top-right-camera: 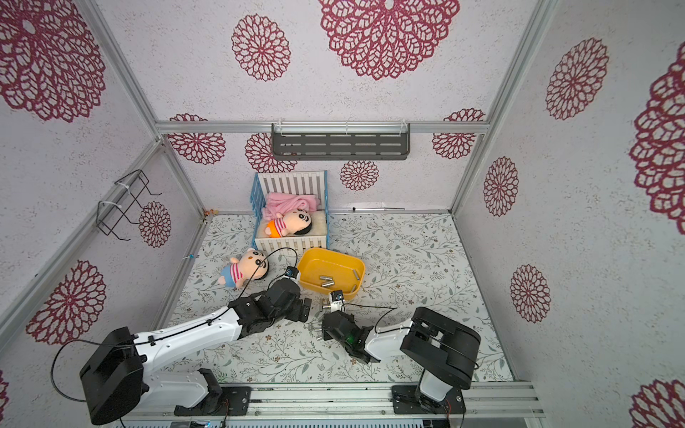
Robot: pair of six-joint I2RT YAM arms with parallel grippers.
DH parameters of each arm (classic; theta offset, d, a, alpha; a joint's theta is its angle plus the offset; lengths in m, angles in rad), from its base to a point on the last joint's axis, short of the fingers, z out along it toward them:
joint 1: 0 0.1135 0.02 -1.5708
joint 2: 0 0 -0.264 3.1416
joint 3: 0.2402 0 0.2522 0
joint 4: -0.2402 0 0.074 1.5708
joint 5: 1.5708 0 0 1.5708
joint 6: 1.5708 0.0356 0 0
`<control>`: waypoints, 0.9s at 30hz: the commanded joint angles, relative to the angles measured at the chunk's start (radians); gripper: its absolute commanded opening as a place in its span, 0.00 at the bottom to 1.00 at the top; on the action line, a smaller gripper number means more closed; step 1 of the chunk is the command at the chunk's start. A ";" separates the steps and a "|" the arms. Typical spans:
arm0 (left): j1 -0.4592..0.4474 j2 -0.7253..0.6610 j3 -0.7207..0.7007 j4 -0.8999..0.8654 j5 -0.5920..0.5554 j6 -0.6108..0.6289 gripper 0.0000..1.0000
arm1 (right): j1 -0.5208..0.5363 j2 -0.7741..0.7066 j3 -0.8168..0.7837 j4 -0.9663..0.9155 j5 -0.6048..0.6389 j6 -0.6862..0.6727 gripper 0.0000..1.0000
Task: Put the screws on the desktop into the storage box
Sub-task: Pick up the screw from the center of the board.
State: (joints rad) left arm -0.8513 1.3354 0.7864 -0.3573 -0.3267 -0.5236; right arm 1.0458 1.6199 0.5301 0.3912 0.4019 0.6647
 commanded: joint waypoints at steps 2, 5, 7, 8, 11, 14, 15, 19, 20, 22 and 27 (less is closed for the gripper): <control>-0.002 -0.001 0.020 0.004 0.003 0.012 0.97 | 0.005 0.008 0.025 -0.002 0.040 0.005 0.26; -0.002 -0.002 0.020 0.004 0.004 0.012 0.97 | 0.005 0.009 0.028 -0.002 0.037 0.005 0.25; -0.002 -0.002 0.020 0.004 0.003 0.012 0.97 | 0.005 0.010 0.030 -0.004 0.038 0.001 0.26; -0.002 -0.002 0.019 0.004 0.004 0.012 0.97 | 0.005 0.011 0.031 -0.005 0.040 0.001 0.26; -0.002 -0.002 0.020 0.004 0.008 0.014 0.97 | 0.005 0.021 0.036 -0.009 0.046 0.001 0.27; -0.002 -0.003 0.020 0.004 0.011 0.013 0.97 | 0.006 0.029 0.042 -0.013 0.048 0.001 0.28; -0.002 -0.004 0.020 0.006 0.010 0.013 0.97 | 0.005 0.032 0.045 -0.014 0.047 0.000 0.29; -0.002 -0.007 0.019 0.005 0.011 0.014 0.97 | 0.005 0.033 0.050 -0.020 0.051 -0.001 0.29; -0.002 -0.007 0.019 0.004 0.011 0.013 0.97 | 0.005 0.032 0.049 -0.022 0.052 -0.001 0.28; -0.002 -0.008 0.017 0.004 0.009 0.013 0.97 | 0.005 0.026 0.049 -0.027 0.056 -0.001 0.25; -0.002 -0.012 0.018 0.004 0.008 0.013 0.97 | 0.007 -0.022 0.044 -0.050 0.078 -0.011 0.20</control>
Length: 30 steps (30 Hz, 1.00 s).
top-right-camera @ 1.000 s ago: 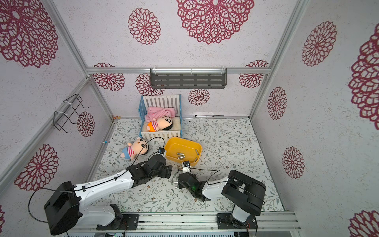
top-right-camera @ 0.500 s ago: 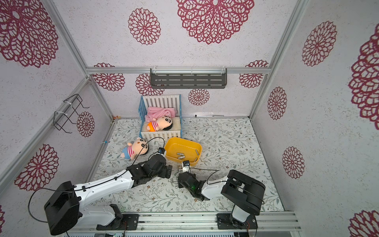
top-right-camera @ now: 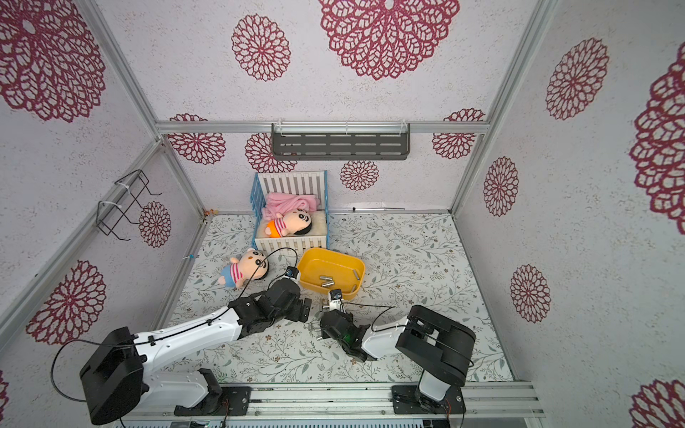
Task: Put the screws on the desktop into the storage box
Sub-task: Pick up the screw from the center of the board, then place the screw in the storage box.
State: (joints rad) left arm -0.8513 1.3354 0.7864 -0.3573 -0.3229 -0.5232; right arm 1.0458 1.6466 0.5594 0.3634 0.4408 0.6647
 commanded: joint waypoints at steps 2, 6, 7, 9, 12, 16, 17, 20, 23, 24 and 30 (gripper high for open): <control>-0.002 -0.014 0.016 0.005 0.001 0.013 0.97 | 0.006 -0.081 0.010 -0.030 0.044 -0.020 0.18; -0.002 -0.022 0.013 0.005 -0.005 0.013 0.97 | 0.006 -0.166 0.008 -0.073 0.080 -0.042 0.17; -0.002 -0.022 0.012 0.004 -0.008 0.012 0.97 | 0.007 -0.188 0.008 -0.084 0.091 -0.049 0.17; -0.002 -0.023 0.011 0.004 -0.007 0.014 0.97 | 0.006 -0.239 0.011 -0.106 0.110 -0.067 0.16; -0.002 -0.021 0.011 0.006 0.020 0.022 0.97 | -0.004 -0.301 0.021 -0.124 0.130 -0.096 0.16; -0.002 -0.017 0.015 0.005 0.047 0.031 0.97 | -0.075 -0.338 0.045 -0.121 0.066 -0.133 0.16; -0.002 -0.018 0.014 0.004 0.050 0.033 0.97 | -0.102 -0.336 0.055 -0.119 0.037 -0.143 0.16; -0.002 -0.019 0.013 0.005 0.063 0.037 0.97 | -0.173 -0.306 0.093 -0.127 -0.016 -0.160 0.16; -0.002 -0.012 0.015 0.005 0.064 0.037 0.97 | -0.236 -0.264 0.125 -0.124 -0.044 -0.185 0.17; -0.001 -0.009 0.016 0.004 0.064 0.037 0.97 | -0.260 -0.247 0.137 -0.125 -0.056 -0.188 0.17; -0.003 0.015 0.024 0.004 0.078 0.037 0.97 | -0.351 -0.146 0.214 -0.134 -0.136 -0.208 0.19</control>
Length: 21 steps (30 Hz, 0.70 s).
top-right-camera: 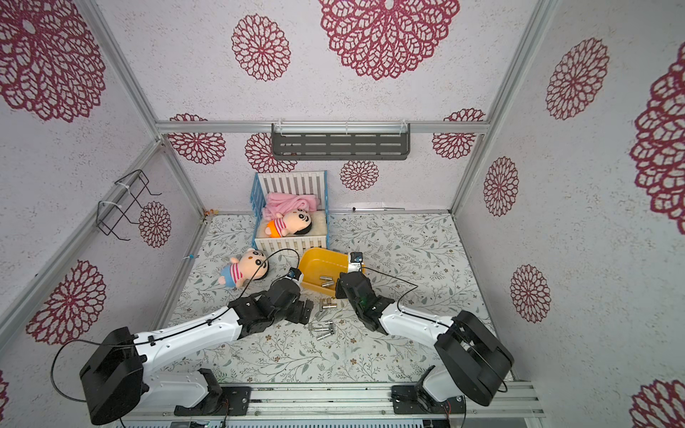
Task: Put the screws on the desktop into the storage box
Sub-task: Place the screw in the storage box.
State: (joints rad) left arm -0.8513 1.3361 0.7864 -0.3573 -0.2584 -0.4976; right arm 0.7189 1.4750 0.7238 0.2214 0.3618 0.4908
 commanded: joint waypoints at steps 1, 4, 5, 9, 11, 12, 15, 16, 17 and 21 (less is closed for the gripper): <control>-0.003 0.018 0.026 0.004 0.016 0.012 0.97 | -0.030 0.040 0.061 0.004 -0.062 -0.038 0.19; -0.003 0.028 0.031 -0.003 0.021 0.011 0.98 | -0.045 0.079 0.097 -0.021 -0.070 -0.050 0.21; -0.003 0.031 0.033 -0.005 0.023 0.014 0.99 | -0.051 0.086 0.103 -0.027 -0.073 -0.051 0.25; -0.003 0.033 0.034 -0.008 0.021 0.013 0.99 | -0.056 0.074 0.100 -0.042 -0.088 -0.057 0.40; -0.003 0.032 0.034 -0.008 0.018 0.013 0.99 | -0.055 0.046 0.086 -0.054 -0.087 -0.058 0.48; -0.003 0.032 0.034 -0.008 0.018 0.014 0.99 | -0.055 0.027 0.077 -0.061 -0.090 -0.058 0.49; -0.003 0.035 0.034 -0.009 0.018 0.012 0.99 | -0.047 -0.046 0.033 -0.078 -0.104 -0.057 0.49; -0.003 0.037 0.036 -0.011 0.018 0.012 0.99 | -0.039 -0.073 0.015 -0.082 -0.108 -0.057 0.49; -0.003 0.039 0.036 -0.011 0.020 0.011 0.99 | -0.026 -0.107 -0.008 -0.089 -0.110 -0.056 0.49; -0.003 0.052 0.042 -0.014 0.026 0.010 0.99 | 0.068 -0.245 -0.123 -0.106 -0.090 -0.044 0.49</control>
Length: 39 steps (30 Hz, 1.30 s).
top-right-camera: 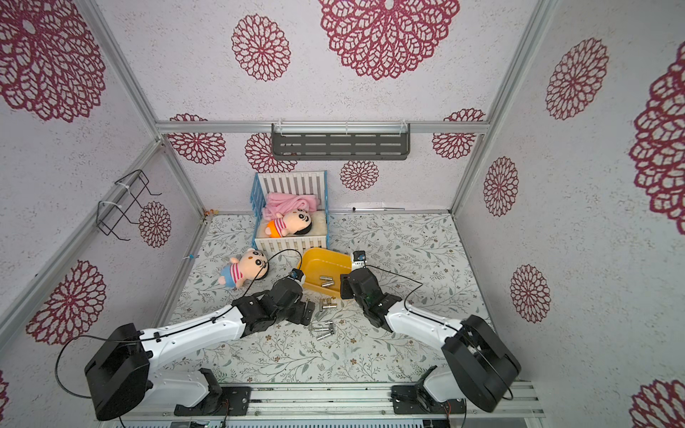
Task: Put the screws on the desktop into the storage box
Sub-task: Place the screw in the storage box, then pick up the screw from the center of the board.
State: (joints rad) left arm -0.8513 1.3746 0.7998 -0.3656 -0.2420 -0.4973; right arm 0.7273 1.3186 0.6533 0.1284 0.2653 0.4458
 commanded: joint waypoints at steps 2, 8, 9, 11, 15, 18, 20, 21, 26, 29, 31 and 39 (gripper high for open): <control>-0.003 0.021 0.033 -0.008 0.011 0.010 0.99 | 0.109 -0.152 -0.116 -0.015 0.015 0.025 0.49; -0.004 0.039 0.041 -0.012 0.021 0.010 0.99 | 0.244 -0.325 -0.334 0.035 -0.002 0.151 0.47; -0.004 0.040 0.041 -0.014 0.021 0.011 0.99 | 0.259 -0.346 -0.362 0.042 -0.005 0.170 0.47; -0.005 0.044 0.044 -0.016 0.021 0.011 0.99 | 0.290 -0.389 -0.421 0.062 0.005 0.203 0.46; -0.005 0.048 0.045 -0.019 0.026 0.012 0.99 | 0.315 -0.432 -0.489 0.129 0.014 0.235 0.46; -0.005 0.050 0.047 -0.019 0.027 0.013 0.99 | 0.326 -0.387 -0.479 0.142 0.013 0.234 0.45; -0.005 0.055 0.049 -0.021 0.027 0.013 0.99 | 0.338 -0.331 -0.452 0.143 0.023 0.237 0.44; -0.005 0.056 0.050 -0.022 0.027 0.013 0.99 | 0.344 -0.308 -0.443 0.151 0.032 0.238 0.43; -0.005 0.057 0.050 -0.027 0.029 0.008 0.99 | 0.356 -0.210 -0.390 0.172 0.047 0.226 0.43; -0.005 0.057 0.050 -0.027 0.030 0.008 0.99 | 0.361 -0.151 -0.350 0.172 0.045 0.215 0.43; -0.005 0.057 0.052 -0.027 0.032 0.008 0.99 | 0.365 -0.109 -0.321 0.180 0.045 0.208 0.43; -0.006 0.050 0.050 -0.031 0.022 0.007 0.99 | 0.386 0.088 -0.221 0.184 0.091 0.199 0.41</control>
State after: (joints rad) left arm -0.8513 1.4227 0.8299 -0.3840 -0.2180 -0.4976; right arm 1.1007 1.3724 0.3985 0.2970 0.2996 0.6613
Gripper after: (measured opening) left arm 0.992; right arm 0.409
